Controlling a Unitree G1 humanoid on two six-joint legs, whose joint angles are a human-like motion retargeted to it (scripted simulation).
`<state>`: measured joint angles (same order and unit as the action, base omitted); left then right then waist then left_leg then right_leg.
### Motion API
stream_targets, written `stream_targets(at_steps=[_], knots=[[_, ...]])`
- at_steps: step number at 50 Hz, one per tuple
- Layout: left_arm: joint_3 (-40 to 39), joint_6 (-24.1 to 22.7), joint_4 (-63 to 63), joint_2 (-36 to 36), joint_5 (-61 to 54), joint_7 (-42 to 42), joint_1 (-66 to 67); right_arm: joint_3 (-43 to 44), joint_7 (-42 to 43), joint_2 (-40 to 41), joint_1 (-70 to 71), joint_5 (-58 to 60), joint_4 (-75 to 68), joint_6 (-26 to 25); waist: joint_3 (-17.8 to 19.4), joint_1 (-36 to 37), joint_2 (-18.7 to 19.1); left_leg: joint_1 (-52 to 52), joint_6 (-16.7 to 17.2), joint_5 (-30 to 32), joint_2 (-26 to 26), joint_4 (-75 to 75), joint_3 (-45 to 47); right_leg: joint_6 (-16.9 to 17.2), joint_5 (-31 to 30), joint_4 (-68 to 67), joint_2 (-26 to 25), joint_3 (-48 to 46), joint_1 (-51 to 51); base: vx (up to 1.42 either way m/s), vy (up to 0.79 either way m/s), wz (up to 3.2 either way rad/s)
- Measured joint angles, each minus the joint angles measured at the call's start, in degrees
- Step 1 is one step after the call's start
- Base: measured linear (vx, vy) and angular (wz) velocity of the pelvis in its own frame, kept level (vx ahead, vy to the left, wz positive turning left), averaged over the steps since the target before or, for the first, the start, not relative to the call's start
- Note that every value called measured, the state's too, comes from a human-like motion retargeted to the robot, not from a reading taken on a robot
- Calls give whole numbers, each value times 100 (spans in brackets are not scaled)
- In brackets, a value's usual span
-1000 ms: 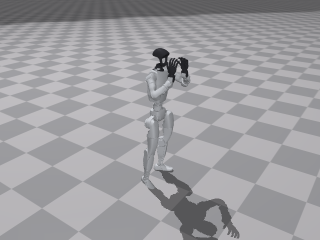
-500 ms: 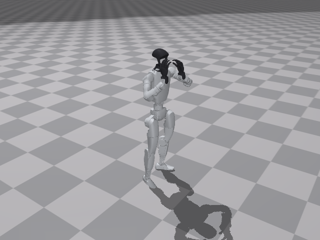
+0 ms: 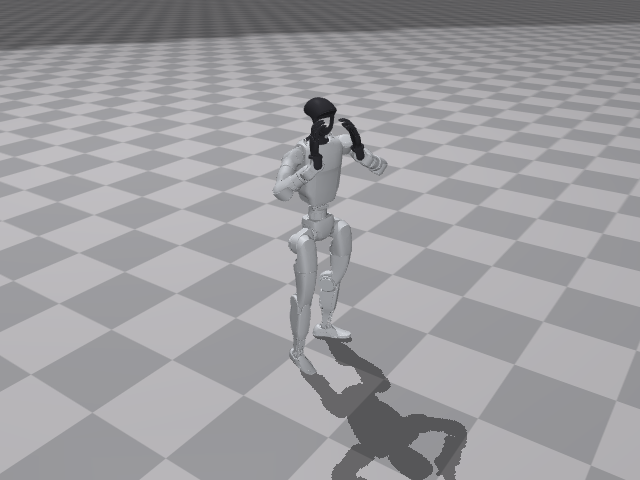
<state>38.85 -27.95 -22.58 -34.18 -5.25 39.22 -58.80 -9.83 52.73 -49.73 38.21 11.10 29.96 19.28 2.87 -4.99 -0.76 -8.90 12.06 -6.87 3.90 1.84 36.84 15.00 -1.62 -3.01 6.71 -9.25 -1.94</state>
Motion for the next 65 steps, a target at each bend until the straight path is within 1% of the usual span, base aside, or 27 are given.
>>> stream_targets(at_steps=[2, 4, 6, 8, 12, 14, 18, 20, 22, 25, 27, 30, 32, 37, 39, 40, 44, 45, 47, 50, 52, 55, 57, 58, 60, 62, 65], knots=[[121, 105, 197, 587, -208, -162, -158, -319, -234, 290, 220, 4, 192, -63, -19, 6, -27, -22, -8, -17, 0, -7, 20, 0, 10, 3, -3, 19, 16, 0, 0, 0], [387, 167, 504, 1246, -103, -161, -476, -984, -498, 520, 697, 410, 373, -175, -53, -14, -41, -38, -12, -34, -2, -14, 38, 0, 23, 2, -3, 39, 25, 0, 0, 0], [564, 162, 687, 1513, 225, 2, -732, -1351, -426, 570, 1031, 912, 386, -288, -75, -57, -21, -45, -14, -43, -1, -20, 49, 0, 31, 1, -4, 53, 27, 0, 0, 0], [532, 112, 594, 1243, 423, 9, -761, -1109, -309, 370, 954, 1084, 288, -323, -65, -96, 23, -51, -12, -45, 4, -26, 54, 0, 31, 0, -9, 60, 31, 0, 0, 0], [129, -34, 128, 300, 101, -97, -275, -74, -71, -272, 218, 833, 67, -284, -9, -114, 76, -79, 20, -45, 15, -28, 69, 0, 29, 9, -21, 64, 59, 0, 0, 0], [150, 23, 204, 525, -87, -253, -247, -95, -85, -165, 212, 877, 129, -339, -21, -96, 50, -93, 13, -55, 9, -30, 79, 0, 36, 14, -16, 72, 72, 0, 0, 0], [595, 140, 676, 1578, 38, -274, -715, -1149, -427, 279, 999, 1464, 412, -446, -80, -102, 31, -107, 2, -78, 4, -39, 107, 0, 59, 12, -13, 101, 74, 0, 0, 0], [586, 115, 661, 1473, 284, -290, -820, -1107, -401, 235, 1039, 1550, 357, -459, -79, -129, 76, -106, 1, -79, 13, -44, 116, 0, 58, 10, -24, 110, 68, 0, 0, 0], [410, 2, 408, 943, 177, -470, -637, -635, -488, -67, 695, 1302, 262, -339, -50, -135, 119, -110, 11, -75, 28, -48, 123, 0, 53, 12, -41, 113, 70, 0, 0, 0], [151, -130, 114, 414, -280, -493, -272, -26, -157, -300, 105, 796, 67, -260, -18, -114, 136, -119, 24, -69, 39, -45, 131, 0, 47, 21, -55, 110, 80, 0, 0, 0], [194, -25, 222, 704, -454, -607, -346, -86, -187, -124, 130, 704, 86, -310, -34, -85, 111, -124, 19, -75, 37, -45, 134, 0, 54, 23, -52, 111, 84, 0, 0, 0], [590, 111, 648, 1513, -302, -533, -801, -940, -545, 103, 722, 1082, 370, -361, -74, -66, 78, -126, 17, -87, 32, -44, 140, 0, 74, 19, -48, 117, 82, 0, 0, 0], [751, 63, 788, 1645, -30, -334, -1015, -1223, -410, 17, 957, 1419, 400, -418, -80, -91, 97, -118, 21, -82, 35, -41, 135, 0, 76, 17, -52, 114, 73, 0, 0, 0], [221, -73, 375, 746, -298, -388, -621, -83, -239, -543, 156, 785, 110, -305, 0, -153, 182, -113, 41, -67, 40, -31, 109, 0, 72, 20, -52, 85, 81, 0, 0, 0], [137, -1, 377, 851, -484, -336, -572, 105, -100, -461, 62, 605, 17, -377, 5, -145, 159, -116, 35, -68, 27, -24, 101, 0, 76, 25, -38, 77, 88, 0, 0, 0], [187, 60, 440, 1041, -547, -367, -637, 38, -124, -381, 143, 612, 31, -426, -2, -136, 142, -116, 30, -71, 21, -22, 98, 0, 79, 28, -31, 75, 90, 0, 0, 0], [805, 171, 932, 1842, -107, -114, -1244, -1233, -307, -274, 1043, 1223, 277, -518, -46, -159, 111, -103, 27, -76, 17, -20, 105, 0, 89, 38, -28, 83, 78, 0, 0, 0], [870, 151, 1006, 1853, 102, -18, -1328, -1369, -211, -335, 1173, 1462, 237, -574, -50, -180, 121, -97, 28, -73, 22, -21, 106, 0, 87, 40, -34, 85, 73, 0, 0, 0], [672, 86, 938, 1486, 265, -149, -1211, -1012, -345, -605, 1003, 1571, 87, -547, -25, -214, 171, -95, 36, -66, 36, -22, 110, 0, 82, 41, -51, 86, 68, 0, 0, 0], [194, 15, 683, 932, -113, -189, -807, -226, -208, -759, 350, 874, -105, -420, 30, -231, 203, -111, 44, -63, 42, -22, 117, 0, 81, 42, -55, 82, 84, 0, 0, 0], [169, 71, 687, 1049, -395, -317, -764, -157, -168, -624, 250, 710, -76, -455, 21, -206, 168, -119, 34, -67, 39, -22, 124, 0, 84, 43, -52, 85, 89, 0, 0, 0], [636, 188, 908, 1630, -427, -383, -1116, -1013, -542, -455, 800, 973, 252, -470, -32, -179, 117, -124, 17, -74, 40, -24, 145, 0, 91, 46, -58, 101, 86, 0, 0, 0], [860, 129, 984, 1769, -85, -121, -1310, -1438, -360, -448, 1156, 1340, 265, -523, -79, -202, 128, -112, 14, -71, 55, -28, 154, 0, 85, 51, -75, 106, 72, 0, 0, 0], [844, 102, 952, 1678, 91, -116, -1332, -1401, -259, -481, 1209, 1527, 200, -573, -77, -228, 141, -110, 12, -68, 61, -29, 156, 0, 84, 52, -82, 109, 69, 0, 0, 0], [575, 8, 766, 1273, 199, -330, -1172, -934, -358, -620, 1022, 1508, 57, -493, -67, -272, 183, -111, 13, -64, 76, -34, 157, 0, 81, 54, -97, 106, 73, 0, 0, 0], [208, -44, 558, 850, 97, -322, -888, -324, -280, -631, 607, 958, -52, -358, -49, -295, 188, -122, 9, -66, 75, -37, 150, 0, 84, 55, -91, 97, 90, 0, 0, 0], [73, 26, 530, 901, -46, -285, -762, -69, -236, -418, 391, 429, 2, -261, -75, -280, 116, -134, -11, -73, 61, -39, 136, 0, 98, 54, -69, 85, 111, 0, 0, 0]])
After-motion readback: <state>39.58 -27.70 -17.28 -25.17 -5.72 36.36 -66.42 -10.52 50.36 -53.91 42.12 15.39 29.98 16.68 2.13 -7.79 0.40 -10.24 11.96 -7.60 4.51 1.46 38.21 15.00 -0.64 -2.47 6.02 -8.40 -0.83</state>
